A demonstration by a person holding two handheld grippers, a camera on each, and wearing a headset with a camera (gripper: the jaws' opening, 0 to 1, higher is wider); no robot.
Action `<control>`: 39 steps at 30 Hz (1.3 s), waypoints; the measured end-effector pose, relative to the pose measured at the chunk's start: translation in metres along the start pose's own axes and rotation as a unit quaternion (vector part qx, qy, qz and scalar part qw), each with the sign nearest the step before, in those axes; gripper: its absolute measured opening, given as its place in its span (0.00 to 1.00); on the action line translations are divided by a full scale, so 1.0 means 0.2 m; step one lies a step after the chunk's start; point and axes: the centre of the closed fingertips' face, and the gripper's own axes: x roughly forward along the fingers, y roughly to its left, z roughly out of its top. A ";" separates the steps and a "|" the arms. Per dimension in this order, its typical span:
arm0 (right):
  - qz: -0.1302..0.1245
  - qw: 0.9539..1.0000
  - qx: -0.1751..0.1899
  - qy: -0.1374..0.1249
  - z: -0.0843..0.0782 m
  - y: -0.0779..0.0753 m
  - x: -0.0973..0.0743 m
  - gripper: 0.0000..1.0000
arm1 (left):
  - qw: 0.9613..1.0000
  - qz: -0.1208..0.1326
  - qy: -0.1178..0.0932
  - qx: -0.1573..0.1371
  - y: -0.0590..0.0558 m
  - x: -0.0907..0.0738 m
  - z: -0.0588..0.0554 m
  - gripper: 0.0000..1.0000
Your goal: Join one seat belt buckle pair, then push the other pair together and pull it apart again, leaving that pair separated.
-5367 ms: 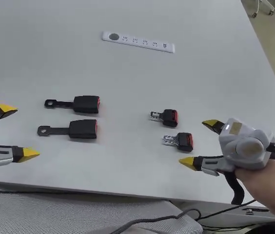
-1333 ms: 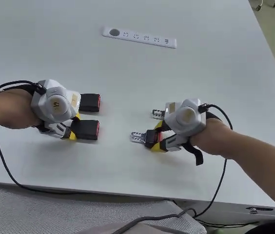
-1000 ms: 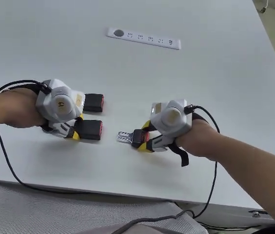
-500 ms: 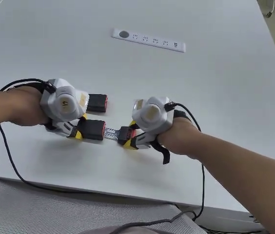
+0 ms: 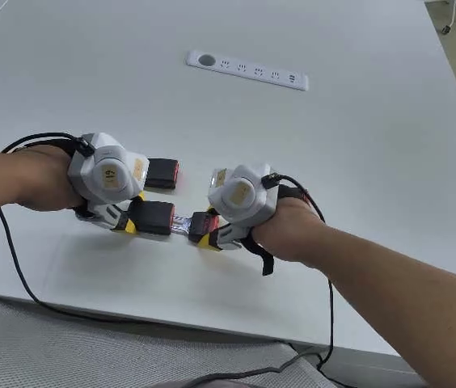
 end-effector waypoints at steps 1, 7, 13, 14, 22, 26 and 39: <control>0.001 1.000 -0.001 -0.002 0.01 0.00 0.00 0.34 | 1.000 0.000 -0.001 0.000 0.00 0.00 0.00 0.31; 0.000 1.000 -0.010 -0.013 0.01 -0.01 0.01 0.34 | 1.000 -0.002 -0.008 0.001 -0.01 -0.01 0.01 0.31; 0.012 1.000 0.001 -0.016 0.03 -0.01 0.02 0.32 | 1.000 -0.002 -0.014 0.003 -0.01 -0.01 0.01 0.31; 0.013 1.000 -0.003 -0.015 0.03 -0.01 0.03 0.32 | 1.000 -0.004 -0.011 0.005 -0.01 -0.01 0.01 0.31; 0.019 1.000 -0.003 -0.020 0.08 0.00 0.06 0.32 | 1.000 -0.011 -0.004 0.013 -0.02 -0.01 0.02 0.30; 0.018 1.000 -0.001 -0.023 0.09 -0.01 0.06 0.31 | 1.000 -0.011 -0.002 0.015 -0.02 -0.01 0.02 0.30; 0.021 1.000 -0.008 -0.022 0.09 0.00 0.05 0.32 | 1.000 -0.007 0.002 0.012 -0.02 -0.01 0.01 0.31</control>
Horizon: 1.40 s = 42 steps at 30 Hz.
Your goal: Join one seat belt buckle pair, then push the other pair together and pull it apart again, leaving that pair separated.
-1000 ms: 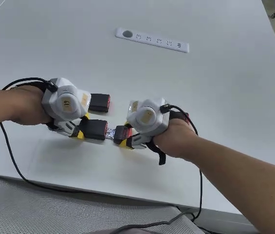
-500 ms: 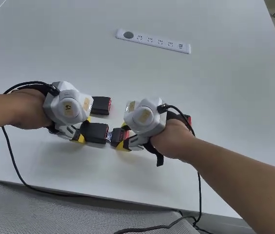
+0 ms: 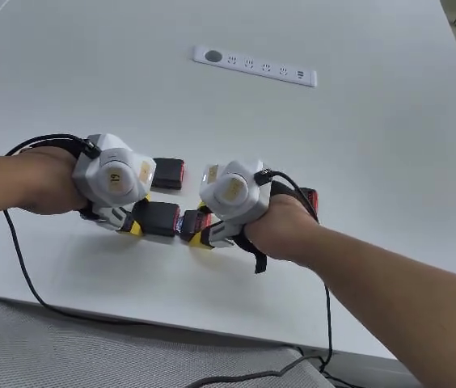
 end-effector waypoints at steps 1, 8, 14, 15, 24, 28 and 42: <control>0.001 1.000 -0.007 0.003 0.00 0.00 0.00 0.32 | 1.000 0.000 -0.001 -0.001 0.00 0.00 0.00 0.31; 0.002 1.000 -0.014 0.004 -0.01 0.01 -0.02 0.31 | 1.000 0.003 -0.009 -0.008 0.00 -0.01 -0.01 0.30; 0.003 1.000 -0.013 0.002 -0.01 0.01 -0.02 0.31 | 1.000 -0.001 -0.005 -0.013 0.00 -0.01 -0.01 0.30; 0.002 1.000 -0.014 0.003 -0.02 0.02 -0.02 0.31 | 1.000 -0.002 -0.005 -0.013 0.00 -0.01 -0.01 0.30; 0.002 1.000 -0.013 0.002 -0.01 0.01 -0.01 0.31 | 1.000 -0.003 -0.006 -0.013 -0.01 -0.02 -0.01 0.30; 0.003 1.000 -0.016 0.001 -0.01 0.01 -0.01 0.31 | 1.000 -0.005 -0.006 -0.011 -0.01 -0.02 -0.01 0.30; 0.000 1.000 -0.015 -0.003 -0.01 0.01 -0.01 0.32 | 1.000 -0.004 -0.005 -0.015 0.00 -0.01 -0.02 0.30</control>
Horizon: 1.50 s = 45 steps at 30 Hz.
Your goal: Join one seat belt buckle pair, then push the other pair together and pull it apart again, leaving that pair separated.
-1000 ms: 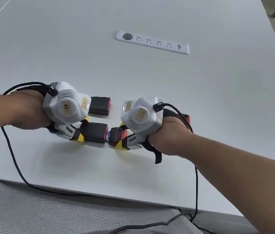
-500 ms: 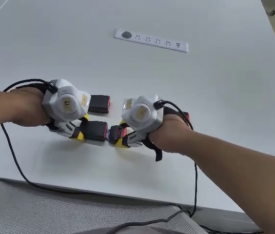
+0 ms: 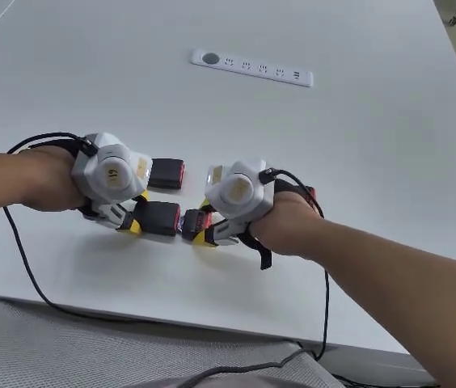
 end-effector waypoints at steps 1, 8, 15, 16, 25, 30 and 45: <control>-0.001 1.000 0.000 0.000 0.00 0.00 0.00 0.32 | 1.000 0.000 0.001 0.001 0.00 0.00 0.00 0.30; -0.001 1.000 0.003 0.001 0.00 0.01 0.00 0.32 | 1.000 0.001 0.007 -0.002 -0.01 0.00 0.00 0.31; -0.002 1.000 0.009 -0.002 0.00 0.00 0.00 0.33 | 1.000 0.005 0.015 0.002 0.00 0.00 0.01 0.32; -0.002 1.000 0.014 -0.001 -0.01 0.01 0.00 0.34 | 1.000 0.007 0.015 0.000 0.00 0.00 0.01 0.32; -0.001 1.000 0.016 -0.011 0.00 0.01 -0.04 0.36 | 1.000 0.016 0.008 -0.009 0.00 -0.04 0.00 0.32; -0.004 0.999 0.028 -0.041 0.04 0.00 -0.13 0.36 | 0.999 0.025 -0.015 -0.020 0.04 -0.13 0.05 0.37; -0.059 0.997 0.053 -0.024 -0.32 -0.23 -0.43 0.34 | 0.996 0.071 -0.038 -0.030 0.30 -0.23 0.15 0.35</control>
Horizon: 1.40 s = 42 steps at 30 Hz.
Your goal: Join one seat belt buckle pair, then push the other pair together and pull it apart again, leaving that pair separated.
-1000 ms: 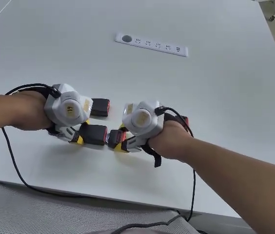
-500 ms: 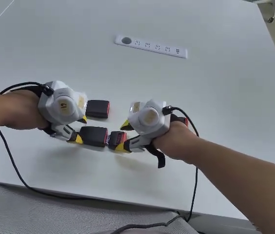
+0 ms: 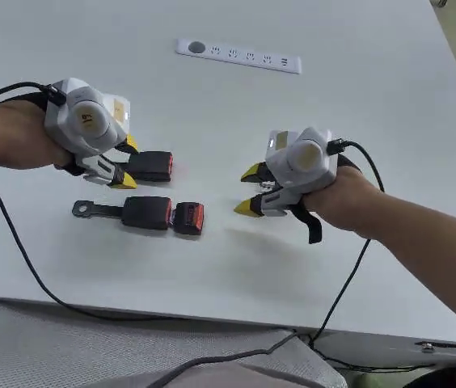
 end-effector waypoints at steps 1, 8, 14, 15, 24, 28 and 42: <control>-0.006 1.000 0.005 0.008 -0.04 -0.03 -0.02 0.34 | 1.000 0.000 0.000 0.000 0.01 0.01 0.00 0.35; -0.029 0.999 0.017 0.034 -0.24 -0.18 -0.12 0.34 | 1.000 -0.003 0.012 0.007 0.08 0.06 -0.01 0.36; -0.022 0.998 0.023 0.054 -0.37 -0.24 -0.15 0.34 | 1.000 -0.017 0.023 0.004 0.10 0.09 -0.04 0.36; -0.020 0.998 0.022 0.055 -0.38 -0.25 -0.15 0.34 | 0.999 -0.020 0.027 0.005 0.10 0.10 -0.05 0.36; 0.004 0.998 0.019 0.065 -0.44 -0.24 -0.10 0.34 | 0.997 -0.047 0.052 0.020 0.09 0.21 -0.10 0.32; 0.013 0.997 0.014 0.069 -0.44 -0.23 -0.09 0.33 | 0.997 -0.051 0.051 0.022 0.11 0.22 -0.11 0.32; 0.038 0.996 -0.005 0.086 -0.42 -0.22 -0.08 0.32 | 0.996 -0.061 0.052 0.036 0.11 0.24 -0.12 0.31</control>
